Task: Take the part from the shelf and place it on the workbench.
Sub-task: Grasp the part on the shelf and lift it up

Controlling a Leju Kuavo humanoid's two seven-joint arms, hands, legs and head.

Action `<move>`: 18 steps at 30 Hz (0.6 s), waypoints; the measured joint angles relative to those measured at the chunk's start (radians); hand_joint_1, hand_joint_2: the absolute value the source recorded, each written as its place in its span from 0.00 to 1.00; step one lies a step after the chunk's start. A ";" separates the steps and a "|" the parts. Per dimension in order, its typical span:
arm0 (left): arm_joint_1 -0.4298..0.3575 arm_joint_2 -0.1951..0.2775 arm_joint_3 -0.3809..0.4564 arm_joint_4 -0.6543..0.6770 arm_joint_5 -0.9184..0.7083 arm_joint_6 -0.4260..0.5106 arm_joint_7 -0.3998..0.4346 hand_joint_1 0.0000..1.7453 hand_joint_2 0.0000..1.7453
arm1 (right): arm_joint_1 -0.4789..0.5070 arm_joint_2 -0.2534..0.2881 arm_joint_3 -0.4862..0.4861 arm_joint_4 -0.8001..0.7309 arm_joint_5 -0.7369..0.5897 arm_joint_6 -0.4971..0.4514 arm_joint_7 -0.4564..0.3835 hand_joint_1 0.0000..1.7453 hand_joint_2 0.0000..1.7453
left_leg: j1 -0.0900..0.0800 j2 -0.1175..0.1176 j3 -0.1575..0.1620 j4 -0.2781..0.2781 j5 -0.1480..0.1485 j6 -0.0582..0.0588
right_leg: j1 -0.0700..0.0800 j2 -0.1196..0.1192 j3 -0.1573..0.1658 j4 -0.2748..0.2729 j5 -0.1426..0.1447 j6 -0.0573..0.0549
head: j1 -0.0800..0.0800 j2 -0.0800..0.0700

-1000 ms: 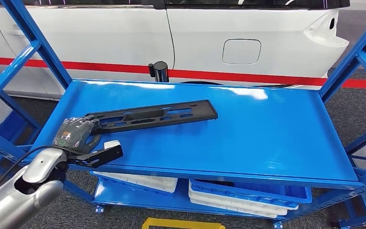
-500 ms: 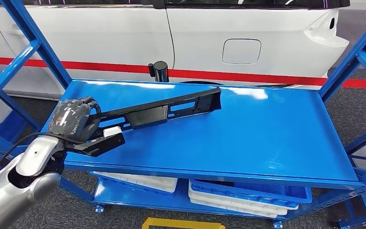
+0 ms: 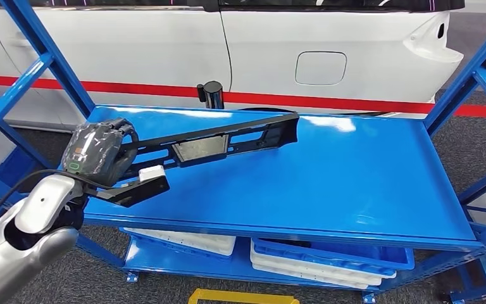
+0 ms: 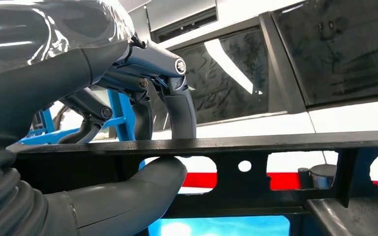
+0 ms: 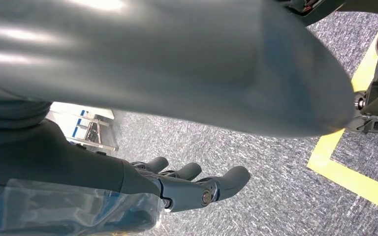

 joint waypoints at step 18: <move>-0.056 0.005 0.015 -0.056 0.034 0.007 0.057 1.00 1.00 | 0.000 0.000 0.000 0.000 0.000 0.000 0.000 0.00 0.00 | 0.000 0.000 -0.001 0.000 0.000 0.000 | 0.000 0.000 0.000 0.000 0.000 0.000 | 0.000 0.000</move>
